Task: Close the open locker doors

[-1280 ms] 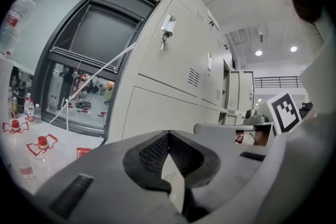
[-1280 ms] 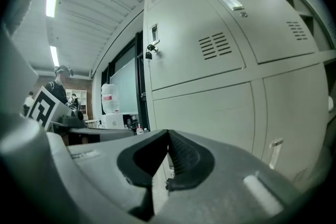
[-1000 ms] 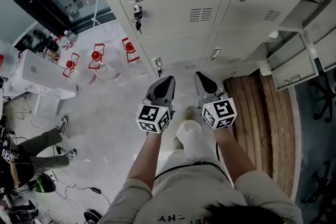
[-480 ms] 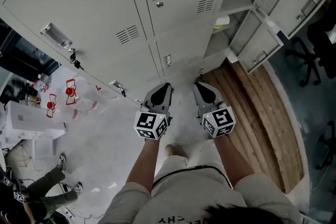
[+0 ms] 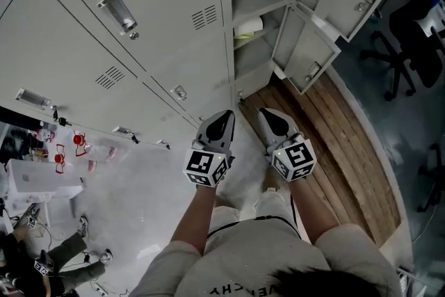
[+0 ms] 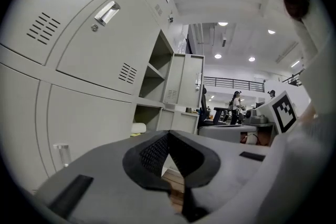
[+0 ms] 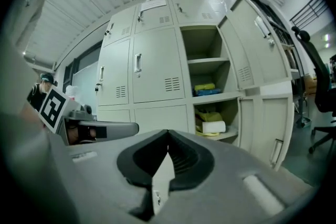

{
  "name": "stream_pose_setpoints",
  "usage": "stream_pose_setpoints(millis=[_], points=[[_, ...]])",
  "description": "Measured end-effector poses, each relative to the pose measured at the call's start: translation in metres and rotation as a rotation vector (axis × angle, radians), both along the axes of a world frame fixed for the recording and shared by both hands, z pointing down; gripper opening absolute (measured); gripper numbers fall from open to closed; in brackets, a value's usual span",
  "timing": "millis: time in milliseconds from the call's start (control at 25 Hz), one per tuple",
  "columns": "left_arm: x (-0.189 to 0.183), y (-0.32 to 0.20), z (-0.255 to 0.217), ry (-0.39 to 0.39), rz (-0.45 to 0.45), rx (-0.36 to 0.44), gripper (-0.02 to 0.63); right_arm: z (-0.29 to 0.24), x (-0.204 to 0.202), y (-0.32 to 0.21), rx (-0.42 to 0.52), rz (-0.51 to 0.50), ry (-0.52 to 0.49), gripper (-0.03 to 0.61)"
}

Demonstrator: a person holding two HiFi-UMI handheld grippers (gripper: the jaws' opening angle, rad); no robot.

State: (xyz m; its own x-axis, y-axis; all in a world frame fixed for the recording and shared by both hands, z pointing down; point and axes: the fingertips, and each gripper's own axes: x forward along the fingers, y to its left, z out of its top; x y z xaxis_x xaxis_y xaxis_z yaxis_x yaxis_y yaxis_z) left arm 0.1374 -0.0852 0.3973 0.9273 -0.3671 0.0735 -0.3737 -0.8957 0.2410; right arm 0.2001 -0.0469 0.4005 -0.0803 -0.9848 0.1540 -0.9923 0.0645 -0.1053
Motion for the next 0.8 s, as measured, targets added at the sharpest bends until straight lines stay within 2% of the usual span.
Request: stream_pose_setpoints(millis=[360,800], points=[[0.102,0.013,0.002,-0.003,0.039,0.009,-0.002,0.009,0.099,0.017,-0.001,0.038,-0.018,0.0],[0.203,0.016,0.021,-0.008,0.036,-0.005,-0.002,0.031,0.207,0.03,-0.036,0.071,-0.013,0.002]])
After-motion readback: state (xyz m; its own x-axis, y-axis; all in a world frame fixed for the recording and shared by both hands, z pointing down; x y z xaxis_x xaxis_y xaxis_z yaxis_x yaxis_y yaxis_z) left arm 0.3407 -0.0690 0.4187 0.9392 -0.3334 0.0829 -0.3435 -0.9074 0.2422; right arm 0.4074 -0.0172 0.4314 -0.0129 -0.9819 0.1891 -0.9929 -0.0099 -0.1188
